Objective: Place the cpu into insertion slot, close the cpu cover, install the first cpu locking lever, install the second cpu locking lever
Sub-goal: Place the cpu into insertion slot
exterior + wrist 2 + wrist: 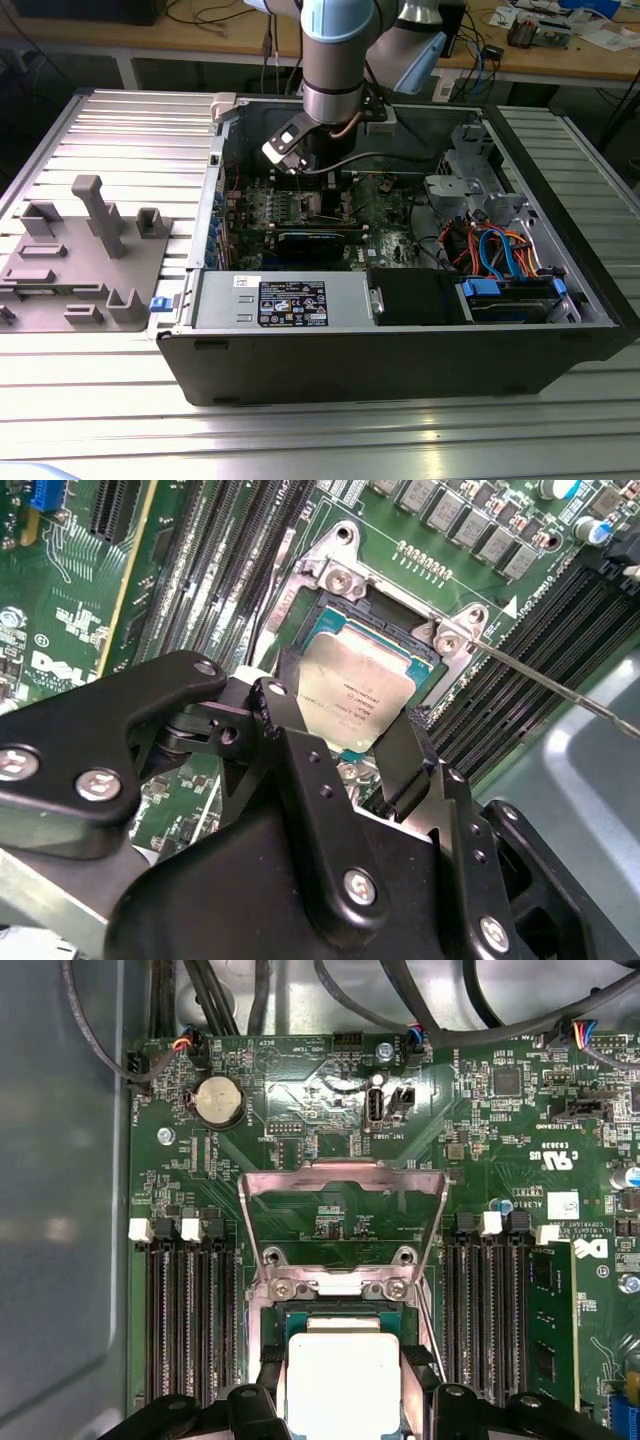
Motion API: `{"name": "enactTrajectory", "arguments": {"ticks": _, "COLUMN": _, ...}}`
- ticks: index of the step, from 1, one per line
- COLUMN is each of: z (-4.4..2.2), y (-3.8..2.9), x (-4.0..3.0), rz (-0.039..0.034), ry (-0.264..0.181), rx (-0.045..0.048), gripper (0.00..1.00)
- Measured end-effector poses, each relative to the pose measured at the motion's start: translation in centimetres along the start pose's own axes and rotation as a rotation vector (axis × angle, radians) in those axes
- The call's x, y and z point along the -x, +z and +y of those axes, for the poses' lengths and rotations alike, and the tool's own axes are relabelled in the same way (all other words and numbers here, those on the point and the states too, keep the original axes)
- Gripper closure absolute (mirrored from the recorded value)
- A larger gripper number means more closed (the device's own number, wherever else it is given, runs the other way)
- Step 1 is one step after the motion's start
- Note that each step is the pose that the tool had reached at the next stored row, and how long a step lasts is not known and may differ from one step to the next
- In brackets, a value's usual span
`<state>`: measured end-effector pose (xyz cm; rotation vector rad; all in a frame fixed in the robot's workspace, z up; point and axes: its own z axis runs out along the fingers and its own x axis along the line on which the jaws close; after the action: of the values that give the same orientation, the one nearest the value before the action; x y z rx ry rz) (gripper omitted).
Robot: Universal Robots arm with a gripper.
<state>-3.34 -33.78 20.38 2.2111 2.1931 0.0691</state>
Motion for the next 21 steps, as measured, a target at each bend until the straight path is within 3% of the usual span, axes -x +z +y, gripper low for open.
{"name": "enactTrajectory", "arguments": {"ticks": 11, "z": -0.03, "y": 0.52, "x": -0.21, "rz": -0.0041, "ry": -0.008, "rx": -0.0003, "gripper": 0.46}}
{"name": "enactTrajectory", "arguments": {"ticks": 21, "z": -0.02, "y": 0.59, "x": -0.24, "rz": -0.0026, "ry": -0.007, "rx": 0.0003, "gripper": 0.45}}
